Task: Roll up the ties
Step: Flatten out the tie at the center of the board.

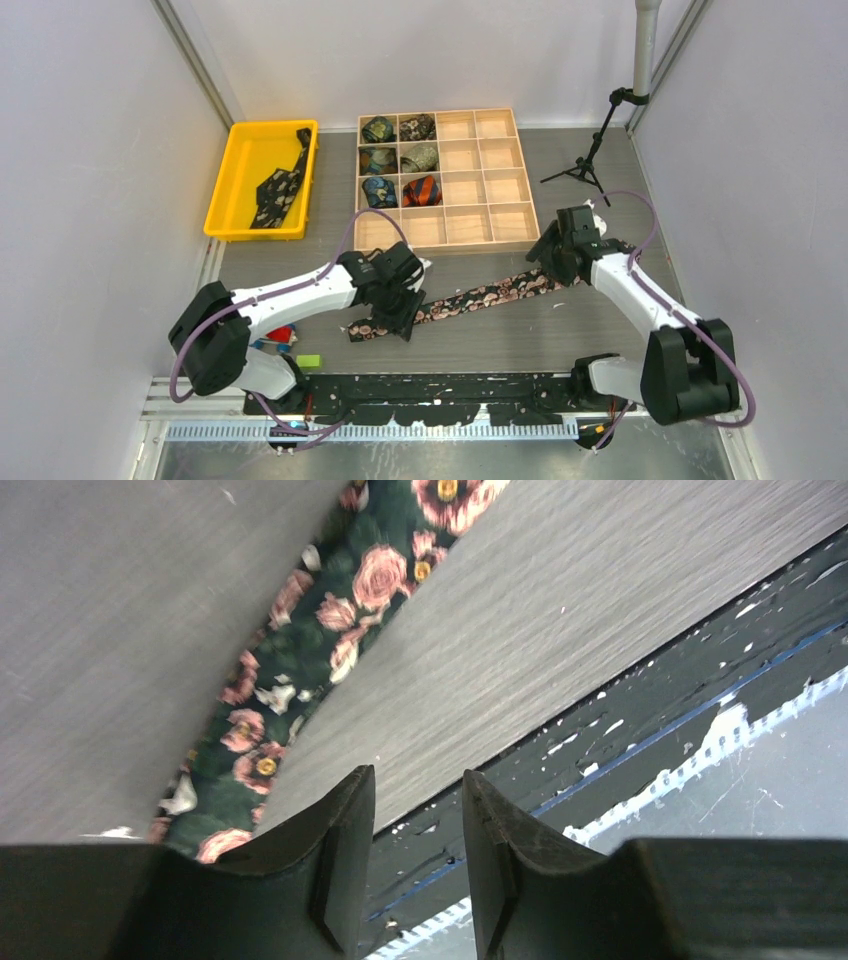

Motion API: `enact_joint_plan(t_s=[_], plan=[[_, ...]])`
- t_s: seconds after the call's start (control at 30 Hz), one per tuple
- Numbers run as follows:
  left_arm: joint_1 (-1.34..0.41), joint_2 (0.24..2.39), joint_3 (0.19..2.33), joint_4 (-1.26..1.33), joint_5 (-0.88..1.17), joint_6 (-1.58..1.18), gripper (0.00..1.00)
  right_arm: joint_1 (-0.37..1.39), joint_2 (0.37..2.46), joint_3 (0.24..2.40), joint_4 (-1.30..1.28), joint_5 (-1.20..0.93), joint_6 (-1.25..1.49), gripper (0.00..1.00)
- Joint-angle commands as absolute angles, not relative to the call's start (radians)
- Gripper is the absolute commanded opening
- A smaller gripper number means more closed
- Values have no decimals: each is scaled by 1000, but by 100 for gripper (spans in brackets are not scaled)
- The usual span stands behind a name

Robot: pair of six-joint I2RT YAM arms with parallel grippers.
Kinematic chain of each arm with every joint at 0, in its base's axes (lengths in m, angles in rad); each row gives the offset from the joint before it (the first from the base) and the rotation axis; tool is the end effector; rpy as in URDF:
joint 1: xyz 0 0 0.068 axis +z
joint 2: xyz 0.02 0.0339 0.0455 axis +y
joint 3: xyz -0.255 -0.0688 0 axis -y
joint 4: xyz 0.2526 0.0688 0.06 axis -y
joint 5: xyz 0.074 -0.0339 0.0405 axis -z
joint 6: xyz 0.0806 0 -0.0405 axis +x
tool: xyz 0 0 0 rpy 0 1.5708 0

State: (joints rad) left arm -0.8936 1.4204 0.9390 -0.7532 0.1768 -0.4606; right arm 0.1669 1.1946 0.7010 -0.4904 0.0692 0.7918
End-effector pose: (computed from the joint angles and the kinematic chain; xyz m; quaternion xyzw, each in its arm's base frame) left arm 0.1669 -0.2303 0.1571 0.2254 0.9560 -0.1723 0.0754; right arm 0.2600 0.0381 0.1552 0.3036 0.9073 0.1039 0.2717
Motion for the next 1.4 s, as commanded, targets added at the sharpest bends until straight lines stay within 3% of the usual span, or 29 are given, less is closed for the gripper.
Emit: enact_joint_plan(t_s=[0.0,0.3,0.73,1.17,1.27,1.37], plan=[[-904,1364,847,-614,176,-558,36,135,1273,774,-403,28,742,64],[-904,1344,776,-548,55,-609,31,-10,1409,771,-352,-120,722,56],[-904,1444,722,-389,8,-600,28,-105,1587,793,-339,-130,733,52],[-902,1619,904,-361,-5,-493,26,-206,1525,801,-413,-5,671,52],[-905,1571,939,-438,-5,-495,26,-205,1461,816,-443,-3,693,52],[-905,1445,906,-502,-34,-520,33,-200,1395,850,-490,39,694,56]])
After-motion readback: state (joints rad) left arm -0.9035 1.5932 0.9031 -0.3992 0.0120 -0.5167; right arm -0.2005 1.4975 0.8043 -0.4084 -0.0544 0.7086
